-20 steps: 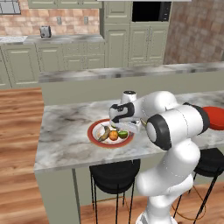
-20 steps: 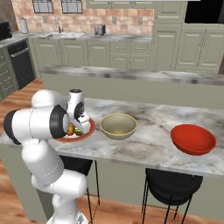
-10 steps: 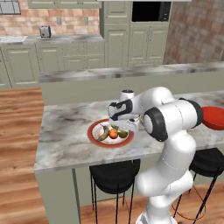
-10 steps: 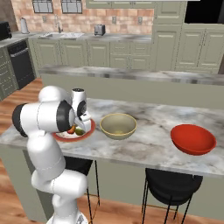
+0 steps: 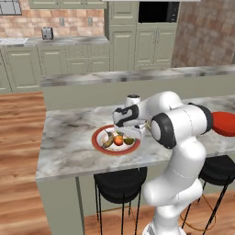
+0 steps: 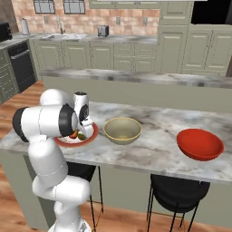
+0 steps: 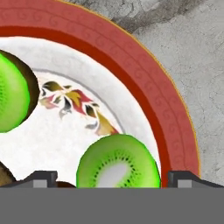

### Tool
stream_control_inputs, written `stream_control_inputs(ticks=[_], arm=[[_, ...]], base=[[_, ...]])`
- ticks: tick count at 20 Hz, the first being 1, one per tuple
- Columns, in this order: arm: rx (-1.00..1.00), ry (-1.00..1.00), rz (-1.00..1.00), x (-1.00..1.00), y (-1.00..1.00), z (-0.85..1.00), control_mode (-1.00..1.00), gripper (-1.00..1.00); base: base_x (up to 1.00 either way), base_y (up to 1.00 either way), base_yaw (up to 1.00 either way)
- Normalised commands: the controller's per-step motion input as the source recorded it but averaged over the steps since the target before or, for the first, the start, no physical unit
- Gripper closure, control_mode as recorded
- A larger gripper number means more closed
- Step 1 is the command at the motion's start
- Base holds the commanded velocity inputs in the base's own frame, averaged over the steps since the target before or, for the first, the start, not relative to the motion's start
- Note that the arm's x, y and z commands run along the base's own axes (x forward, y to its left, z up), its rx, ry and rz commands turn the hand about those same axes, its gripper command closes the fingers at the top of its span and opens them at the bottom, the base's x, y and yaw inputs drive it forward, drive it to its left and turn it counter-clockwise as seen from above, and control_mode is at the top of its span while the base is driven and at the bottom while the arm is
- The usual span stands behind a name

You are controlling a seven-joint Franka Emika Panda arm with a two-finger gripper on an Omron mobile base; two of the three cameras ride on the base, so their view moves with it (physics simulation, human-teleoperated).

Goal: Take the fruits from the plate on the dining counter and place two fruits in each bowl.

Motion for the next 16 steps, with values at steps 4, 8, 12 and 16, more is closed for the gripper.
stream_control_inputs(ticks=[4, 8, 12, 16], arm=[[0.00, 0.00, -0.20, -0.25, 0.00, -0.15, -1.00, -1.00], [0.00, 0.00, -0.16, -0.10, 0.00, -0.20, -1.00, -1.00], [0.00, 0.00, -0.11, 0.00, 0.00, -0.27, -1.00, -1.00], [0.00, 0.00, -0.08, 0.00, 0.00, -0.26, -1.00, -1.00]], base=[[0.00, 0.00, 0.00], [0.00, 0.00, 0.00], [0.00, 0.00, 0.00], [0.00, 0.00, 0.00]])
